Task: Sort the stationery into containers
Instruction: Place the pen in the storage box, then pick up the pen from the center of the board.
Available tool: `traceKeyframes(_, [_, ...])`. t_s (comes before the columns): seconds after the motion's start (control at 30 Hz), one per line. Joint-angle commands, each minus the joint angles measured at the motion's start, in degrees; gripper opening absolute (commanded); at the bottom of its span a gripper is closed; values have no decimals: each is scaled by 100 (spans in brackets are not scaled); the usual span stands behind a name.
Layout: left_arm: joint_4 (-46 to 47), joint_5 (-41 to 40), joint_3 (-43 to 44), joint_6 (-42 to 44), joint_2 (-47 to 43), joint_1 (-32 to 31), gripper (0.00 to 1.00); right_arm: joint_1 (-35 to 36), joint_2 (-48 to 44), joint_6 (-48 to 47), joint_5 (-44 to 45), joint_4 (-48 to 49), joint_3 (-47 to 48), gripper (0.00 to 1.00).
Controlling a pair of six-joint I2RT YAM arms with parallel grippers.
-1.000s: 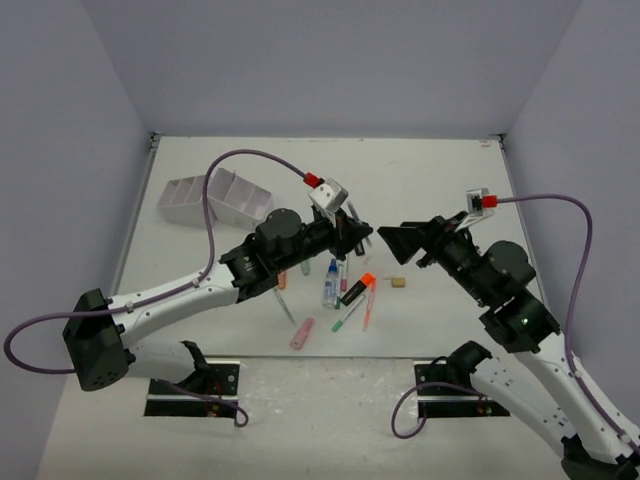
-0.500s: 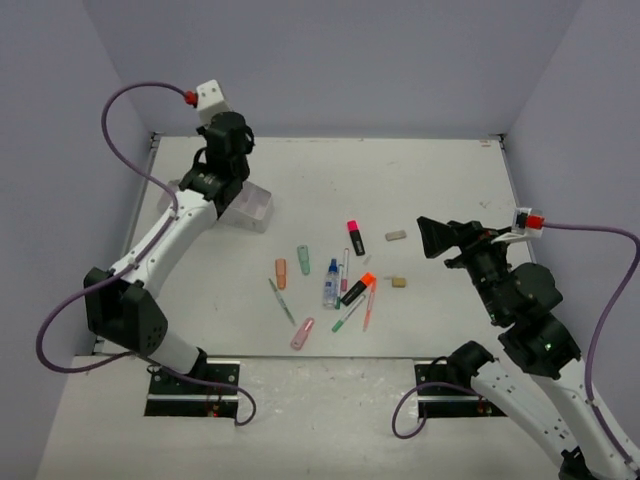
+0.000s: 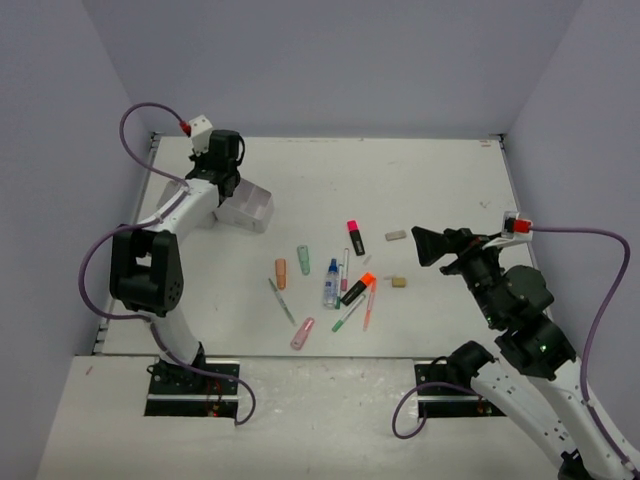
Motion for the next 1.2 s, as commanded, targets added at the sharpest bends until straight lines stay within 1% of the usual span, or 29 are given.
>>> traceKeyframes(0.0, [307, -122, -274, -319, -200, 2, 0, -20, 47, -84, -99, 136, -77, 99])
traceKeyframes(0.13, [509, -88, -600, -390, -323, 11, 0, -12, 91, -92, -117, 128, -59, 99])
traceKeyframes(0.23, [553, 13, -687, -416, -487, -4, 33, -12, 200, -92, -141, 128, -37, 99])
traceKeyframes(0.27, [566, 33, -709, -416, -552, -10, 42, -12, 232, -85, -151, 131, -26, 99])
traceKeyframes(0.3, [575, 48, -728, -414, -625, -16, 49, -12, 260, -73, -164, 136, -15, 99])
traceKeyframes(0.37, [624, 98, -776, -389, -778, -33, 54, -12, 293, -48, -196, 136, -6, 99])
traceKeyframes(0.47, [685, 176, -803, -320, -912, -42, 56, -12, 363, -13, -223, 145, 20, 99])
traceKeyframes(0.73, [828, 425, -715, 0, -1456, -257, 56, -12, 630, 37, -277, 143, 112, 99])
traceKeyframes(0.87, [787, 609, -721, 85, -1659, -328, 57, -12, 715, 53, -290, 151, 116, 99])
traceKeyframes(0.93, [730, 653, -705, 222, -1853, -630, 60, -12, 786, 15, -254, 161, 128, 99])
traceKeyframes(0.97, [688, 584, -657, 341, -1951, -936, 65, -12, 834, -20, -191, 154, 142, 99])
traceKeyframes(1.03, [196, 645, -502, 402, -1980, -1448, 69, -33, 899, -111, -153, 126, 185, 98])
traceKeyframes(1.1, [-37, 867, -396, 335, -1902, -1889, 71, -74, 1038, -197, -113, -47, 288, 96])
traceKeyframes(1.13, [-494, 1128, -382, 131, -1796, -2179, 71, -123, 1215, -240, -42, -315, 492, 94])
traceKeyframes(1.17, [-591, 1278, -413, 56, -1727, -2363, 70, -174, 1336, -266, -62, -481, 559, 92])
